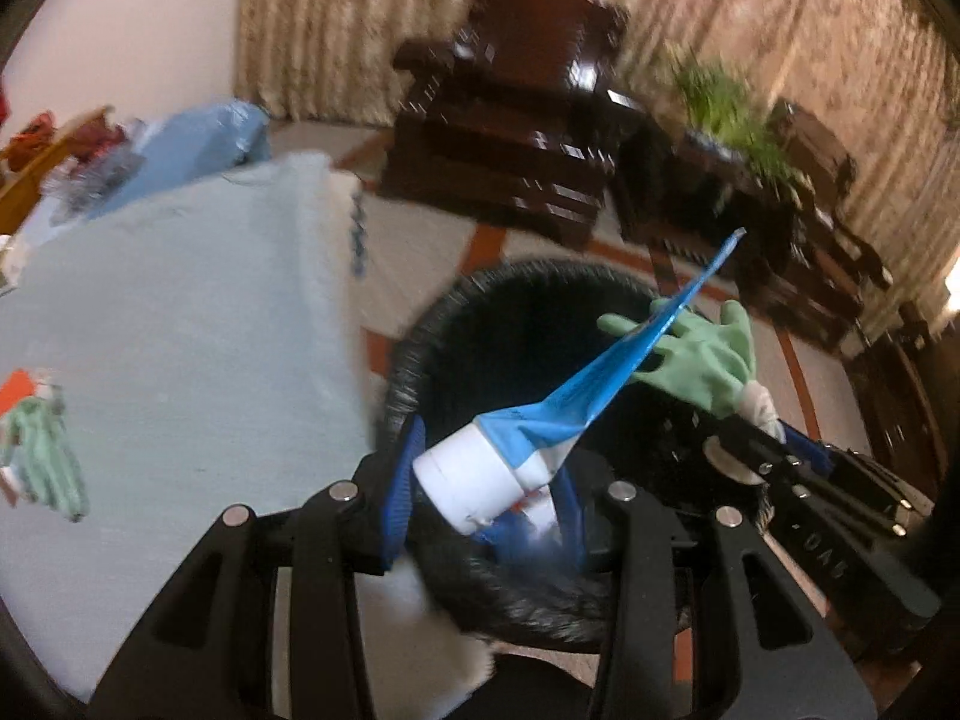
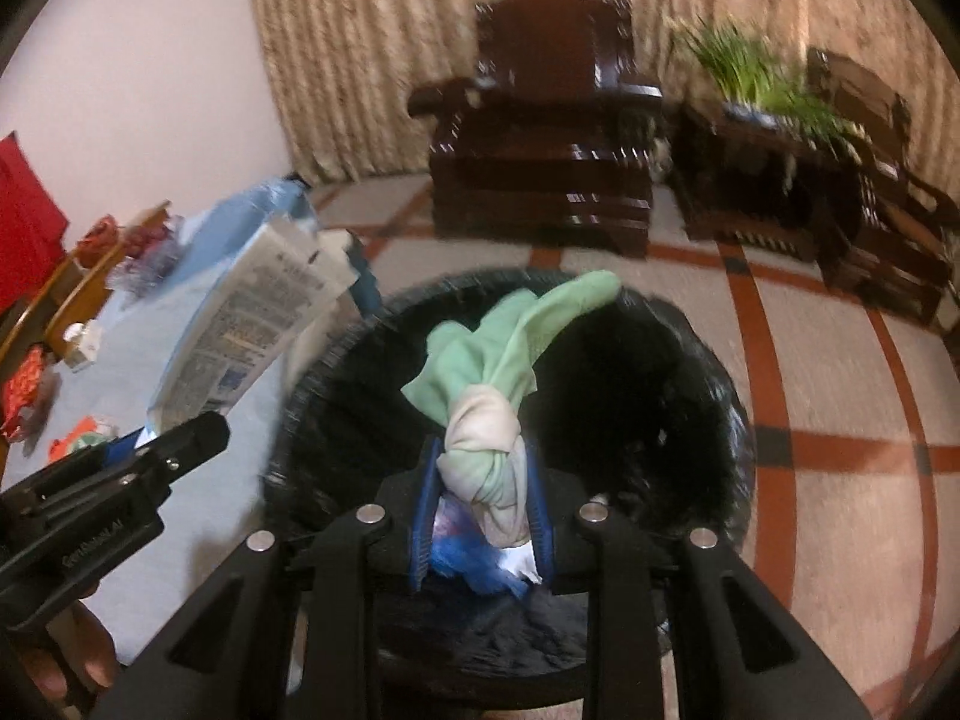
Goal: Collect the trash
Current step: 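Carry the tube and green glove with both tools over the bin, then open both tools to drop the tube and glove into the bin, then move both tools back over the remaining trash on the table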
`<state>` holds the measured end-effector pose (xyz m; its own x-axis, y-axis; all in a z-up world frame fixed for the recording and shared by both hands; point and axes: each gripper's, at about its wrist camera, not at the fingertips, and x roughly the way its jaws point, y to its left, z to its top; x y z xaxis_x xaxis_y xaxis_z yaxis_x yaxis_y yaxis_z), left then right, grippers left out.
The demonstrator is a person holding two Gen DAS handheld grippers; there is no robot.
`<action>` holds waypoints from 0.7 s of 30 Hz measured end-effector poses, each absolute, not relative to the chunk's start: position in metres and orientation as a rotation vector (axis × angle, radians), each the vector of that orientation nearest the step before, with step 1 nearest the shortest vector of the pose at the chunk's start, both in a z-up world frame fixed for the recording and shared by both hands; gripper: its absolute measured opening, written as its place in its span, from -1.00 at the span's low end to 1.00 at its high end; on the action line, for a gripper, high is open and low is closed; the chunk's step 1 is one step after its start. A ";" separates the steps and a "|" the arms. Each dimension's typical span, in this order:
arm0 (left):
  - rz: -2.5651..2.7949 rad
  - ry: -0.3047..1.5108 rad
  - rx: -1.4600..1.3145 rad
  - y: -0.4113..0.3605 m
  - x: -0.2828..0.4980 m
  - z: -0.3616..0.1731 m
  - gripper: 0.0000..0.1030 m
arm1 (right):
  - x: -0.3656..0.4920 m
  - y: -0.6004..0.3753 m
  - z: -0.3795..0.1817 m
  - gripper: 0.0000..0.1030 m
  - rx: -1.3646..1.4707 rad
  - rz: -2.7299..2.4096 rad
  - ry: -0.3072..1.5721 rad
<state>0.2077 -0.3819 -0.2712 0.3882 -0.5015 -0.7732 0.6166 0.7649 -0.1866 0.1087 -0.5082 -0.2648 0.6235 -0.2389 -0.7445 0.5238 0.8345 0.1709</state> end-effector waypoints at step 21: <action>-0.718 0.981 0.192 -0.370 0.221 -0.297 0.41 | 0.095 -0.518 -0.278 -0.22 0.459 -0.480 0.824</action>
